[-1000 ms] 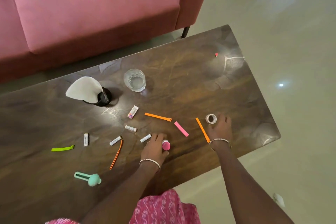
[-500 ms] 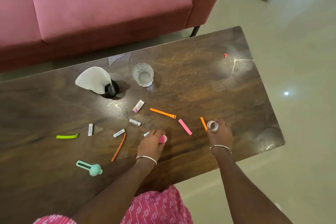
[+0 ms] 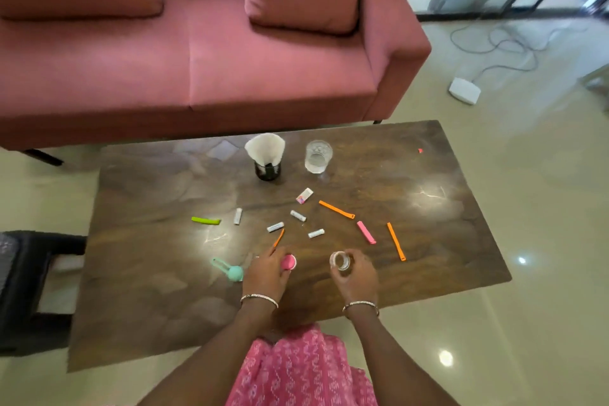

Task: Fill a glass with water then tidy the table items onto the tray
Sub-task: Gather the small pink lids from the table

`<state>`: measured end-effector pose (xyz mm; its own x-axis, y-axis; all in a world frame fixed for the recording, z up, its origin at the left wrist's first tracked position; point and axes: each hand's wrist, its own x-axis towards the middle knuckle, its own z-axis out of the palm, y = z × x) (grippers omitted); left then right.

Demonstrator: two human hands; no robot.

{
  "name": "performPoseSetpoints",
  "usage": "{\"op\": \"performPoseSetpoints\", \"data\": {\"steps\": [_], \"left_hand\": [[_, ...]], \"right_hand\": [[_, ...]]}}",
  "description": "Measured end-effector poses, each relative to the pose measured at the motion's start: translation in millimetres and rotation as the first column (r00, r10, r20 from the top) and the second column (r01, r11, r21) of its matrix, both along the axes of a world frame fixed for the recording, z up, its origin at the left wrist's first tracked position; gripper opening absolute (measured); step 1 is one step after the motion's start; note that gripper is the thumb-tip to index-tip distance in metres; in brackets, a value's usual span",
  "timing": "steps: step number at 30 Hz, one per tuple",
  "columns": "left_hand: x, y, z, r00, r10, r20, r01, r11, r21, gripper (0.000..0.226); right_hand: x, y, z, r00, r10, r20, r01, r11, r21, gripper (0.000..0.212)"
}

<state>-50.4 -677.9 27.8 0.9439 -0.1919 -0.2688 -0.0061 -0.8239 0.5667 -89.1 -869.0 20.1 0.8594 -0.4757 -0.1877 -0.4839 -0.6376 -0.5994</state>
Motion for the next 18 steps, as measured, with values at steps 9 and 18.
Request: {"op": "performPoseSetpoints", "data": {"steps": [9,18], "left_hand": [[-90,132,52,0.951,0.293,0.096,-0.290,0.956,-0.045,0.024],[-145,267,83,0.810,0.566,0.152,-0.572,0.820,-0.004,0.021]], "right_hand": [[-54,133,47,0.971,0.204,0.127,-0.207,0.978,0.008,0.027],[-70,283,64,0.854,0.504,0.128,-0.510,0.860,0.025,0.026]]}}
